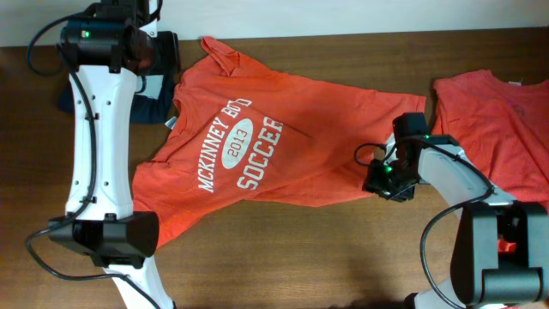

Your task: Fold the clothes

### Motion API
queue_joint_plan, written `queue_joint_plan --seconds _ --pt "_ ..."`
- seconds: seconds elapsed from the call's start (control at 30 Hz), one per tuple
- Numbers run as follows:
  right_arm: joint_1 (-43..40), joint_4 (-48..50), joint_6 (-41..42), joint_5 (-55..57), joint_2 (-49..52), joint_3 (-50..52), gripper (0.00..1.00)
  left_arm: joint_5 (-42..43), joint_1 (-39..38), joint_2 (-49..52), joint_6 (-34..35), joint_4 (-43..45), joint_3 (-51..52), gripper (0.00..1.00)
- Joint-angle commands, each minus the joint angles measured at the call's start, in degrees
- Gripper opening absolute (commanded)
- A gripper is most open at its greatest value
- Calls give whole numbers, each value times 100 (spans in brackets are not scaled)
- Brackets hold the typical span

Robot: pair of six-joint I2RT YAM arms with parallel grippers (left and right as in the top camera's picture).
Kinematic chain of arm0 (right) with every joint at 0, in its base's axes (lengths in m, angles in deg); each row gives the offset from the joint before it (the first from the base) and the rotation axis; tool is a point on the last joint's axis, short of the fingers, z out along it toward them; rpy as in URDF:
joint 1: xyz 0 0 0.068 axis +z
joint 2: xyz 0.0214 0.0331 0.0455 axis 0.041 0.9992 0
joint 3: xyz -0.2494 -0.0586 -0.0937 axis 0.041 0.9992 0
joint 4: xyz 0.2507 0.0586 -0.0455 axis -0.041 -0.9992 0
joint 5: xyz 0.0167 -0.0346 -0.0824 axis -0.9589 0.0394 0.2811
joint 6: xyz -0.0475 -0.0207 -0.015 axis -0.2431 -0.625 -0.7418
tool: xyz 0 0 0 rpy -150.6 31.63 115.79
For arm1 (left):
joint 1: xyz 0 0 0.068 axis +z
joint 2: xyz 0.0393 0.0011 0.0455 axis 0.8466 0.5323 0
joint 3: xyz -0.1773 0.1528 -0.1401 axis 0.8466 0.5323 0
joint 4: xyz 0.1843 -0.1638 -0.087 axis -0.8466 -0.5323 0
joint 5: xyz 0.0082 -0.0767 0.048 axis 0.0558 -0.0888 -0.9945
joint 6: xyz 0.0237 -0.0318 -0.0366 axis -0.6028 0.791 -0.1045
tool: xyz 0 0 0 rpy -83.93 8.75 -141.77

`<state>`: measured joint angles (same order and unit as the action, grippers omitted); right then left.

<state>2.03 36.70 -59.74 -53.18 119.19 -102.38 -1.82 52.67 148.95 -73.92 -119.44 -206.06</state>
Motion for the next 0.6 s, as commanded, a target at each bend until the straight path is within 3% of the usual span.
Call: queue_joint_plan --seconds 0.0,0.2,0.23,0.27,0.3,0.57 --pt "26 210 109 70 -85 201 47 -44 9 52 28 24 44 64" --pt "26 306 422 247 -63 422 40 -44 9 52 7 17 42 65" --pt "26 310 420 249 -63 428 33 -44 9 52 7 17 42 65" --pt "26 317 417 251 -63 428 14 -44 9 52 7 20 44 65" --pt "22 332 417 269 -66 426 4 -44 9 52 7 20 42 65" --pt "-339 240 205 173 -70 319 4 -70 11 52 7 33 42 65"
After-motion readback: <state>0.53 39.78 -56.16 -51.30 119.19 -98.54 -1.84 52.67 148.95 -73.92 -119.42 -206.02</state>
